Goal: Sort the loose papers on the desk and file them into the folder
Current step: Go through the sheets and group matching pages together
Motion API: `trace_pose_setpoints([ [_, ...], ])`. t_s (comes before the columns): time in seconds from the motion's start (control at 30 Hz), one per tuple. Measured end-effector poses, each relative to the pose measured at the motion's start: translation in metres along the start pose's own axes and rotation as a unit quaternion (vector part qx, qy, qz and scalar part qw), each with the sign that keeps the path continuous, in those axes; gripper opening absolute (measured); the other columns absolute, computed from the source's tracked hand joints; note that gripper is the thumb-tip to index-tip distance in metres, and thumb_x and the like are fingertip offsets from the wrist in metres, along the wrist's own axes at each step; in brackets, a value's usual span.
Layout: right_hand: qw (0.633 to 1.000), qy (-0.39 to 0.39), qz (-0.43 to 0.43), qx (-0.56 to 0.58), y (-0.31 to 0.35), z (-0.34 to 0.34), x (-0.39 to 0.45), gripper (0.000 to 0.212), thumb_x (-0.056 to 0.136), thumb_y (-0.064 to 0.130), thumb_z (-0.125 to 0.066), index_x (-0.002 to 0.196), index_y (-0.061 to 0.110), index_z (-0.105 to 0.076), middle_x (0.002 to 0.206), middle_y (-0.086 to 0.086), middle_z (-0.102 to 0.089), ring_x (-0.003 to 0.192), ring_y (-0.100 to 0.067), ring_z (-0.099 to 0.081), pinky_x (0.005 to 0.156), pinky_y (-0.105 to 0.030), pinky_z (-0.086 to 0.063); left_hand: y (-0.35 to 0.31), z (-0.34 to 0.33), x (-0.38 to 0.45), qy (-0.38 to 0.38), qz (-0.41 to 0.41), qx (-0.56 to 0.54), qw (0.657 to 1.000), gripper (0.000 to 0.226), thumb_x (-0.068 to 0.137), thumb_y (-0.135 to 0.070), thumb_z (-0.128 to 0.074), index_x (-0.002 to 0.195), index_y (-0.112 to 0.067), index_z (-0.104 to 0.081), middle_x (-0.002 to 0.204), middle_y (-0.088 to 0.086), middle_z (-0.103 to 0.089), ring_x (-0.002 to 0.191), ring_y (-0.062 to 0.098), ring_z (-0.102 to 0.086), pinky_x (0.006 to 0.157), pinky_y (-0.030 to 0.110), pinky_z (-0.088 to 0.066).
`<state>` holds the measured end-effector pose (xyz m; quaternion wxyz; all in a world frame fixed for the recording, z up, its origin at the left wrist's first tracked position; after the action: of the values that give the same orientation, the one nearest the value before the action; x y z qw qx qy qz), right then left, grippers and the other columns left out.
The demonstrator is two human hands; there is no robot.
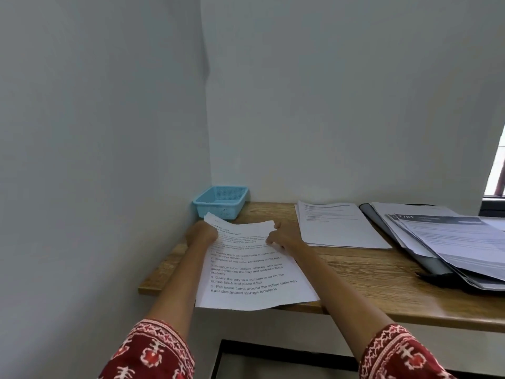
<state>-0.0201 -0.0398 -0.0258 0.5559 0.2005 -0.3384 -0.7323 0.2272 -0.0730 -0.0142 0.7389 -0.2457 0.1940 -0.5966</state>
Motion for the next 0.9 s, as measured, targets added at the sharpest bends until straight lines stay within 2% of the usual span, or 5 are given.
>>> trace_pose_setpoints([
  [0.17,1.0,-0.028,-0.009,0.0,-0.007,0.006,-0.004,0.071,0.08,0.026,-0.073,0.139,0.01,-0.037,0.138,-0.008,-0.047,0.129,-0.029,-0.04,0.103,-0.034,-0.03,-0.008,-0.014,-0.013,0.08,-0.025,-0.306,0.948,0.032,0.086,-0.001,-0.062,0.117,0.007,-0.056,0.118,0.015,-0.061,0.107,0.031,-0.059,0.084,0.033,-0.047],
  [0.33,0.946,-0.065,0.007,0.317,-0.013,0.041,-0.003,0.059,0.078,0.032,-0.076,0.122,0.01,-0.043,0.112,-0.006,-0.061,0.099,-0.022,-0.062,0.082,-0.034,-0.053,-0.05,0.021,-0.029,0.078,-0.119,-0.495,0.857,0.03,0.088,0.0,-0.06,0.117,0.003,-0.057,0.117,0.023,-0.062,0.091,0.033,-0.065,0.088,0.044,-0.052],
  [0.43,0.894,0.003,0.033,0.446,0.012,0.063,-0.003,0.032,0.087,0.012,-0.068,0.115,0.002,-0.058,0.104,-0.015,-0.067,0.075,-0.018,-0.067,0.058,-0.027,-0.057,-0.08,0.042,-0.034,0.097,-0.148,-0.532,0.828,0.029,0.09,-0.005,-0.058,0.118,0.003,-0.057,0.113,0.021,-0.063,0.097,0.034,-0.063,0.092,0.046,-0.049],
  [0.67,0.865,-0.101,0.187,0.454,0.075,0.141,-0.009,0.019,0.088,0.005,-0.063,0.107,0.011,-0.062,0.11,-0.014,-0.067,0.098,-0.031,-0.066,0.086,-0.045,-0.055,-0.144,0.091,-0.05,0.071,-0.225,-0.506,0.829,0.019,0.092,-0.019,-0.058,0.109,-0.01,-0.059,0.091,0.007,-0.064,0.072,0.016,-0.062,0.055,0.024,-0.054],
  [0.9,0.851,-0.091,0.189,0.482,0.077,0.172,-0.016,0.027,0.08,0.01,-0.074,0.103,0.01,-0.059,0.096,-0.013,-0.068,0.076,-0.021,-0.067,0.064,-0.028,-0.058,-0.15,0.113,-0.058,0.037,-0.281,-0.469,0.837,0.018,0.087,-0.019,-0.064,0.103,-0.011,-0.062,0.087,-0.001,-0.065,0.077,0.014,-0.061,0.061,0.023,-0.046],
])
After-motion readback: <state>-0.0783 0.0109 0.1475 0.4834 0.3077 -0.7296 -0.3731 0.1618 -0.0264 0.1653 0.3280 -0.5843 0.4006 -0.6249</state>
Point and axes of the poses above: each hand's wrist, its own x-axis towards the middle knuckle, its own z-axis out of the back of the hand, y = z × x, the point moved 10 cm from there along x, towards the middle knuckle
